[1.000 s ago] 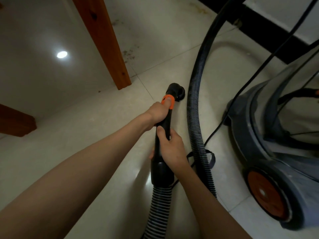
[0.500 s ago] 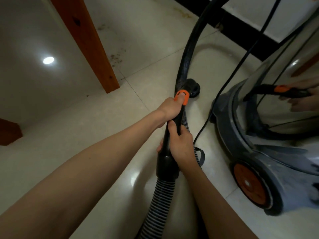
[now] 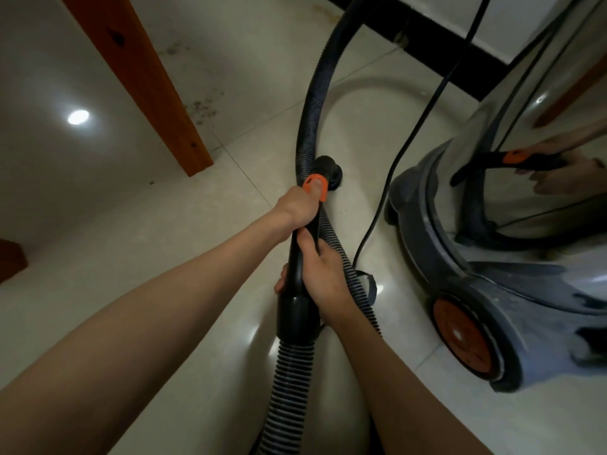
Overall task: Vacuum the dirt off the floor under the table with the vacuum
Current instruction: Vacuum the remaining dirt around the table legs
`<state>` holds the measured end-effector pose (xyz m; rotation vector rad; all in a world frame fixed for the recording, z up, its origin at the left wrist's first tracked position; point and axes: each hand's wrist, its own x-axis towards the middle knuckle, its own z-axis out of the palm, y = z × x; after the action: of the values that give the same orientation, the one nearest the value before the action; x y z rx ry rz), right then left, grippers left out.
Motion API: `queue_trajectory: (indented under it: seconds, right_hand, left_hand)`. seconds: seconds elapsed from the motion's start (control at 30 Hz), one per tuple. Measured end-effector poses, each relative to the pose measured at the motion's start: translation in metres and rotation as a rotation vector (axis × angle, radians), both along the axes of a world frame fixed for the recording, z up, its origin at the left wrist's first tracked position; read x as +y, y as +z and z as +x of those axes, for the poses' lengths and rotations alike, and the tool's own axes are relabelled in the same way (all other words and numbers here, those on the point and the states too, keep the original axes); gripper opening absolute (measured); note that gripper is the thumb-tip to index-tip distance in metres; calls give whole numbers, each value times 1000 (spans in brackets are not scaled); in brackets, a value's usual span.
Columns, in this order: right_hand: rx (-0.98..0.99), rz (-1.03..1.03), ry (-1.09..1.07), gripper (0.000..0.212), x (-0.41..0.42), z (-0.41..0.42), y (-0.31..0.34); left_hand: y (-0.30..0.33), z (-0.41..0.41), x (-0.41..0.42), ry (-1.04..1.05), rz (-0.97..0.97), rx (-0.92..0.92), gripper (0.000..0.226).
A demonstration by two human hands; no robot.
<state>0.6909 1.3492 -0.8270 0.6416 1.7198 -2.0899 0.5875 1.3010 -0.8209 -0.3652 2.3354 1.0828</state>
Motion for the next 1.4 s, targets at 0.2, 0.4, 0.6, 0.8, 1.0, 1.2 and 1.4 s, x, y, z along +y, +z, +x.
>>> queue_trajectory:
  seconds: [0.2,0.4,0.6,0.8,1.0,1.2,1.4]
  right_hand:
    - [-20,-4,31,32,-11,24,1]
    - [-67,44,9,39,-19,59,7]
    - [-57,67,-69,33,-37,84,12]
    - [-73,25,-57,48,-37,69,8]
    - [-38,-14,-75,37,-16,19,14]
    - [-46,-35,-57,40,-1,-12,16]
    - [-43,-28,-106,39,-7,17,6]
  left_hand:
    - [1,22,-9,-58,51,-54,54]
    - [2,49,-16,-144,28,-121,48]
    - [2,64,-21,-282,60,-214,42]
    - [3,58,-26,-241,60,-163,52]
    - [8,18,-7,-76,101,-44,55]
    - [4,-13,-2,-12,186,-39,55]
    - [-1,10,-7,-129,270,-139,50]
